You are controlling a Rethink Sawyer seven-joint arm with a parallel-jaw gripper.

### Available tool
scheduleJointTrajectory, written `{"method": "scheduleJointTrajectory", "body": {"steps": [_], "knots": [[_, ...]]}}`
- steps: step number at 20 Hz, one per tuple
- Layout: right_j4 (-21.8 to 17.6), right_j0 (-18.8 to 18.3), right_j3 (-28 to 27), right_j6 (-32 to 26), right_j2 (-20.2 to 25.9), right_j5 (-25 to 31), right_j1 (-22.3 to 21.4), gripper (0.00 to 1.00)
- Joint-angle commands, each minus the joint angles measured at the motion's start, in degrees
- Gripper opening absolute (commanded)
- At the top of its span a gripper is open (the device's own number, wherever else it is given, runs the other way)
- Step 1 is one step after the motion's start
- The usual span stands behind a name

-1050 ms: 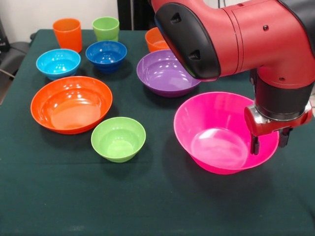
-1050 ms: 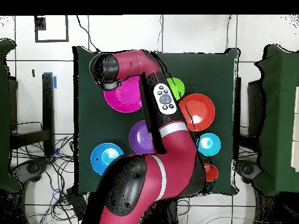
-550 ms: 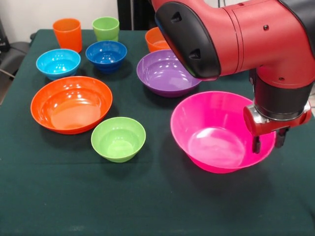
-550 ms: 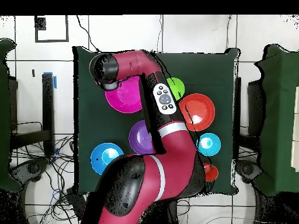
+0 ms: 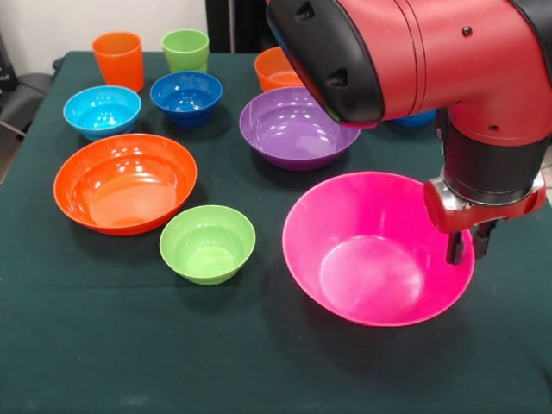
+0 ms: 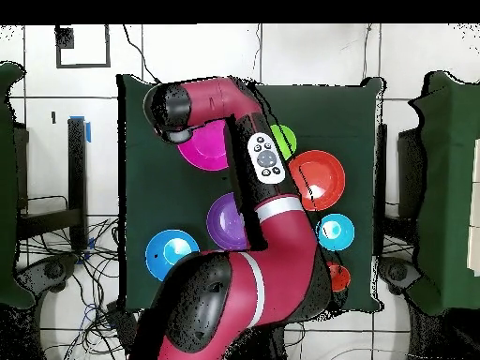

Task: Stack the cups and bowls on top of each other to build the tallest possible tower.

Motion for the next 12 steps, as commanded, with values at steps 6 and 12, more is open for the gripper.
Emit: {"method": "scheduleJointTrajectory", "body": {"steps": [6, 12], "knots": [[-1.1, 0.7, 2.1, -3.2, -3.3, 1.8, -0.3, 0.00], [2.8, -1.1, 9.5, -3.2, -3.8, 7.5, -9.3, 0.00]]}}
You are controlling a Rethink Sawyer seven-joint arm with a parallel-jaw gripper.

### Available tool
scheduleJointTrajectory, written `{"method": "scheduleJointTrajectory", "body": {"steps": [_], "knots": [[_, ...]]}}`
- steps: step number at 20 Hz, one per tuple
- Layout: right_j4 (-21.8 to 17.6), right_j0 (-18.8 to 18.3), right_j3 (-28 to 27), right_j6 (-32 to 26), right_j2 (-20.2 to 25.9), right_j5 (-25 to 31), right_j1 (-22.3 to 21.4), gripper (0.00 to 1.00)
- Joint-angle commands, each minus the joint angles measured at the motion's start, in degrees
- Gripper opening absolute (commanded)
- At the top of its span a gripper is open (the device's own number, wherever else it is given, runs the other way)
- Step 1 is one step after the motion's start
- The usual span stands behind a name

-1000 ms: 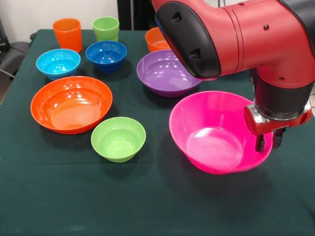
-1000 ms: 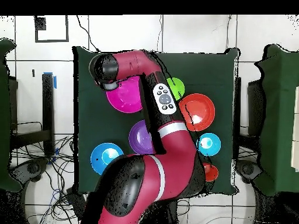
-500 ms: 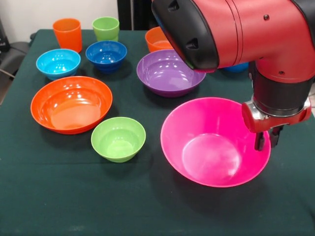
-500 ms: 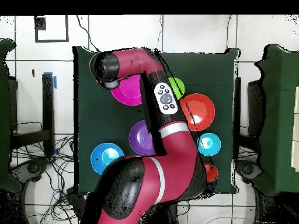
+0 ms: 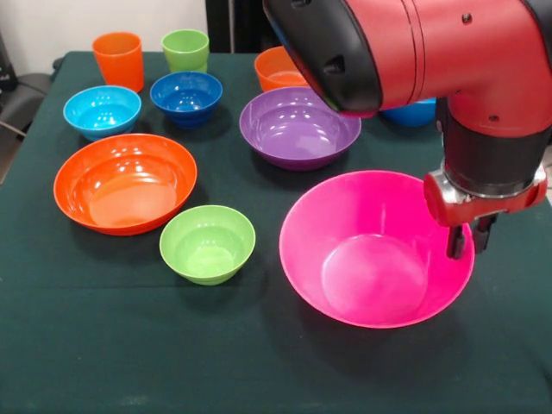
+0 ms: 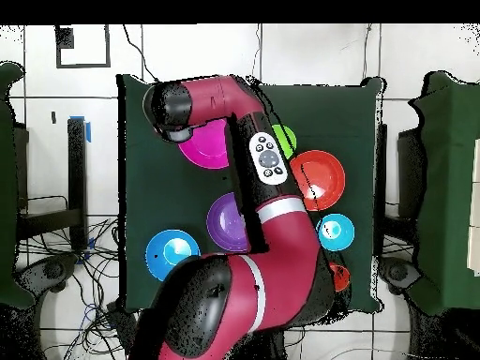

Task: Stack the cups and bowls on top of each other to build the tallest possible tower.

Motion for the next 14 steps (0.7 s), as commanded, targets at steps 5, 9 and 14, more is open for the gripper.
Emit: {"method": "scheduleJointTrajectory", "body": {"steps": [5, 9, 14], "knots": [[2.3, -1.6, 9.2, -4.6, -3.9, 9.0, -9.6, 0.00], [2.6, -1.6, 9.7, -4.6, -4.0, 9.3, -10.3, 0.00], [2.6, -1.8, 9.8, -5.2, -4.0, 8.5, -10.3, 0.00]]}}
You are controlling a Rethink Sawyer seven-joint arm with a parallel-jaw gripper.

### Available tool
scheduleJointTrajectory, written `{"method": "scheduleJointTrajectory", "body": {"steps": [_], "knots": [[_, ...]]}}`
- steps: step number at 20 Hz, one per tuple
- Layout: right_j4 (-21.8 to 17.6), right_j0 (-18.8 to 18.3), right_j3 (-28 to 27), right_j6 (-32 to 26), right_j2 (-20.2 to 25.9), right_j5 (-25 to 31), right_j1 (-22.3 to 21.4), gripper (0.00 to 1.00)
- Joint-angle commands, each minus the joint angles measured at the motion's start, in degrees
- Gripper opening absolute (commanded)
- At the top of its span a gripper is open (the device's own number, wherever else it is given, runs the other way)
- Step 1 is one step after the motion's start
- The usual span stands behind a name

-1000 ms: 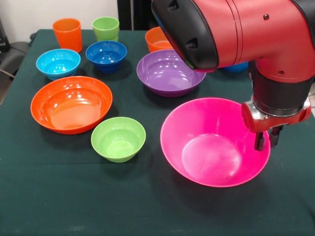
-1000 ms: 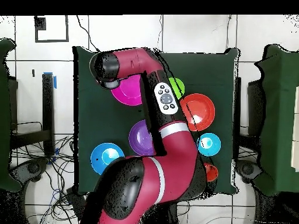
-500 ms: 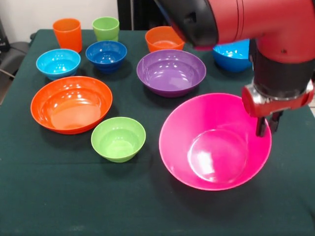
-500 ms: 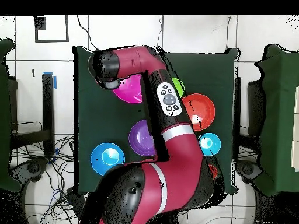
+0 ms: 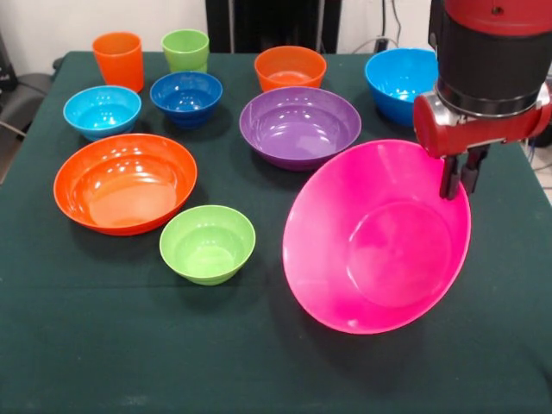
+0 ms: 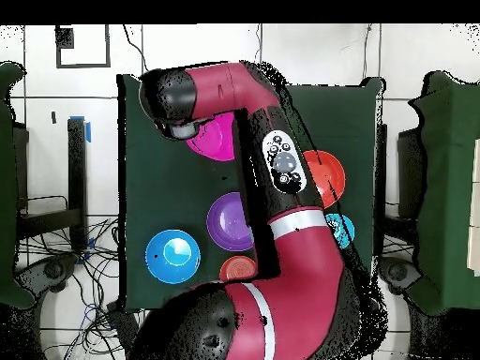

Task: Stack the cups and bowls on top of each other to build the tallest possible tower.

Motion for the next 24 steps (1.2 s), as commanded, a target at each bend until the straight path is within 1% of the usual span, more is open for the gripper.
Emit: {"method": "scheduleJointTrajectory", "body": {"steps": [1, 5, 12, 14, 16, 19, 24], "knots": [[-0.5, -0.5, 4.9, -5.3, -2.1, 4.2, -1.1, 0.00], [-0.6, -0.7, 5.1, -5.6, -1.9, 3.6, -0.7, 0.00], [-0.5, -1.0, 6.3, -5.2, -2.2, 3.7, -1.7, 0.00], [1.0, -1.7, 8.5, -4.2, -2.0, 4.1, -3.4, 0.00], [2.9, -2.6, 11.9, -2.4, -1.8, 4.1, -5.7, 0.00], [5.0, -3.4, 16.3, 0.3, -2.0, 2.7, -8.7, 0.00], [6.6, -3.8, 19.0, 2.3, -2.3, 0.2, -9.8, 0.00]]}}
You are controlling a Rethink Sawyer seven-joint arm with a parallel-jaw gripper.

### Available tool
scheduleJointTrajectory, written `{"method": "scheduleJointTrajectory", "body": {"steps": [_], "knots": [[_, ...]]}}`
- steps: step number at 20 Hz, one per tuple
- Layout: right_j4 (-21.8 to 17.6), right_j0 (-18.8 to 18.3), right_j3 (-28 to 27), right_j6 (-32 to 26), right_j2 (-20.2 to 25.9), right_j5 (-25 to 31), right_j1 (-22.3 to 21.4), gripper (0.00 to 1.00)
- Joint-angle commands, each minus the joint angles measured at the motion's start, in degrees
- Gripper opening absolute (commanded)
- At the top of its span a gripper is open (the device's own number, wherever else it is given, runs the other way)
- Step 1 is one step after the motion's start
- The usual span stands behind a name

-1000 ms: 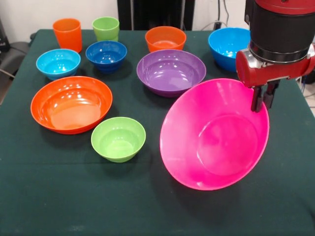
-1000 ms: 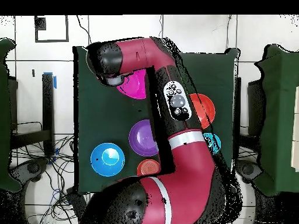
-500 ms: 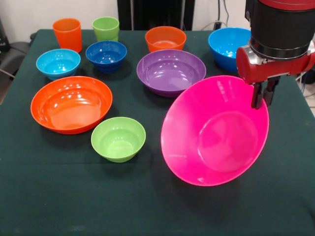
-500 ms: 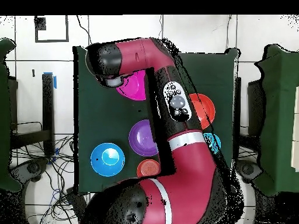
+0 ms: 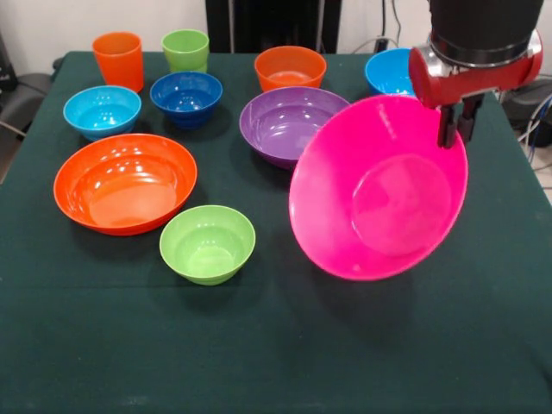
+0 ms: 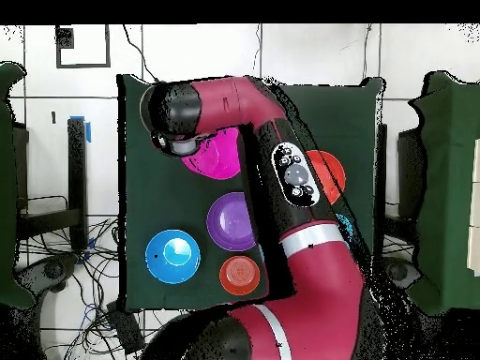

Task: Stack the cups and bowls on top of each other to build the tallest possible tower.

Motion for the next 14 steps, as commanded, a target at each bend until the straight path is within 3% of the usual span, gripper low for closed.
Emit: {"method": "scheduleJointTrajectory", "body": {"steps": [1, 14], "knots": [[2.2, -1.4, 9.4, 2.8, -2.3, -0.2, -4.8, 0.00], [2.6, -1.4, 10.3, 2.8, -2.7, -0.8, -5.2, 0.00]]}}
